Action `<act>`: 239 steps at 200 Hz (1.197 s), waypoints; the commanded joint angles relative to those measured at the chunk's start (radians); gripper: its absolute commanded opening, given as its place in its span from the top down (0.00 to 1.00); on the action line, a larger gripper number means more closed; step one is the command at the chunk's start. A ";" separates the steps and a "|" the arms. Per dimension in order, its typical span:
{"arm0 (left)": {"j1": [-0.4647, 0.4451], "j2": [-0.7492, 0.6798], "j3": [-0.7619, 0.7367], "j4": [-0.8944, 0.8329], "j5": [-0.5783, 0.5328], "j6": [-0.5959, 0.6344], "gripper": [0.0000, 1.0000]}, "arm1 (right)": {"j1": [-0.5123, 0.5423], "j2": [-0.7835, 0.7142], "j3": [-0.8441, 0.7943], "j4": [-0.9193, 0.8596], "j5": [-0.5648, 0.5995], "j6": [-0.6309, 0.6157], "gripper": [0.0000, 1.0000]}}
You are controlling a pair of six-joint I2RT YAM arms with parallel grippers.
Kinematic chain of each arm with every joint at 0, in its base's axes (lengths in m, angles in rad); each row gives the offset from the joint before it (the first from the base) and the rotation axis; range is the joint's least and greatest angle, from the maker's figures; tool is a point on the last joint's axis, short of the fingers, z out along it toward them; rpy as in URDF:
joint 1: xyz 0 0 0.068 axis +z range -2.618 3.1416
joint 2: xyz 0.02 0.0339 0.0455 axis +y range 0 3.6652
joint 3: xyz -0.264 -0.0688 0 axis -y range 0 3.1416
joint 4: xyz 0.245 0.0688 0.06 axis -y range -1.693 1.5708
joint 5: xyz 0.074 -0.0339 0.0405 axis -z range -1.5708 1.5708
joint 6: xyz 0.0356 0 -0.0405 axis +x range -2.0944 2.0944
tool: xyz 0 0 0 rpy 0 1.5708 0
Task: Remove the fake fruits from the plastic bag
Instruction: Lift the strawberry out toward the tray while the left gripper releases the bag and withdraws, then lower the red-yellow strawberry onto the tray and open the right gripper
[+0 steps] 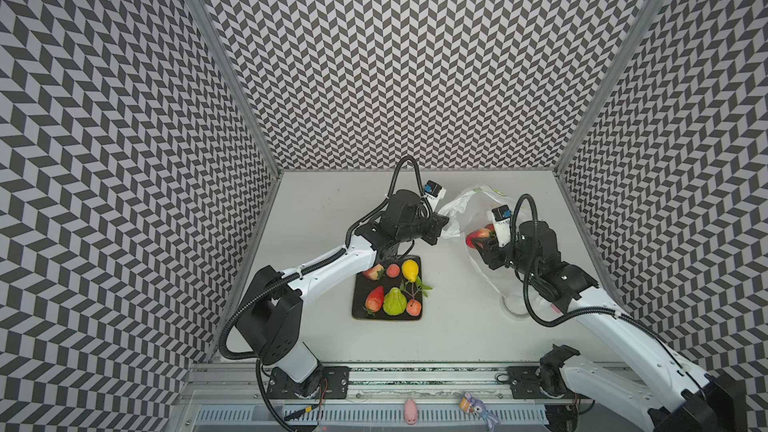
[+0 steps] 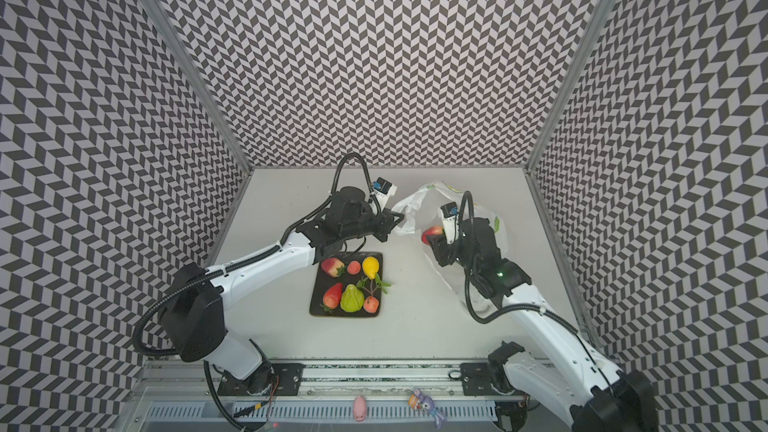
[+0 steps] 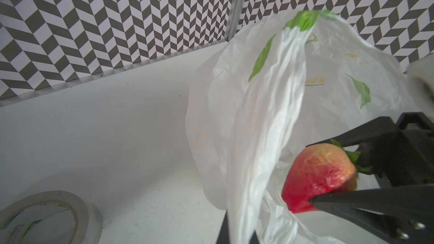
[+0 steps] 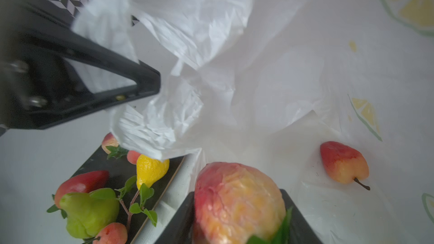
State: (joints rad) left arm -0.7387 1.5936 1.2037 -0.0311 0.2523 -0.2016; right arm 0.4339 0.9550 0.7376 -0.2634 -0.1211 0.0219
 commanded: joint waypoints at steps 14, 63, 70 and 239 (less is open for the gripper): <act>0.004 -0.024 -0.004 0.009 0.004 0.007 1.00 | 0.003 -0.072 0.073 -0.016 -0.058 -0.001 0.59; 0.004 -0.039 -0.010 0.017 0.001 0.002 0.82 | 0.001 -0.099 0.188 -0.084 -0.105 -0.006 0.59; 0.003 -0.041 -0.014 0.019 -0.001 0.004 0.81 | 0.002 -0.101 0.201 -0.086 -0.123 -0.006 0.59; 0.225 -0.373 0.004 -0.164 -0.233 -0.126 0.28 | 0.505 0.200 0.310 -0.013 -0.148 -0.039 0.59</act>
State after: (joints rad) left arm -0.6163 1.2854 1.1938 -0.0925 0.1238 -0.2405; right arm 0.8608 1.0691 1.0447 -0.3954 -0.3492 -0.0612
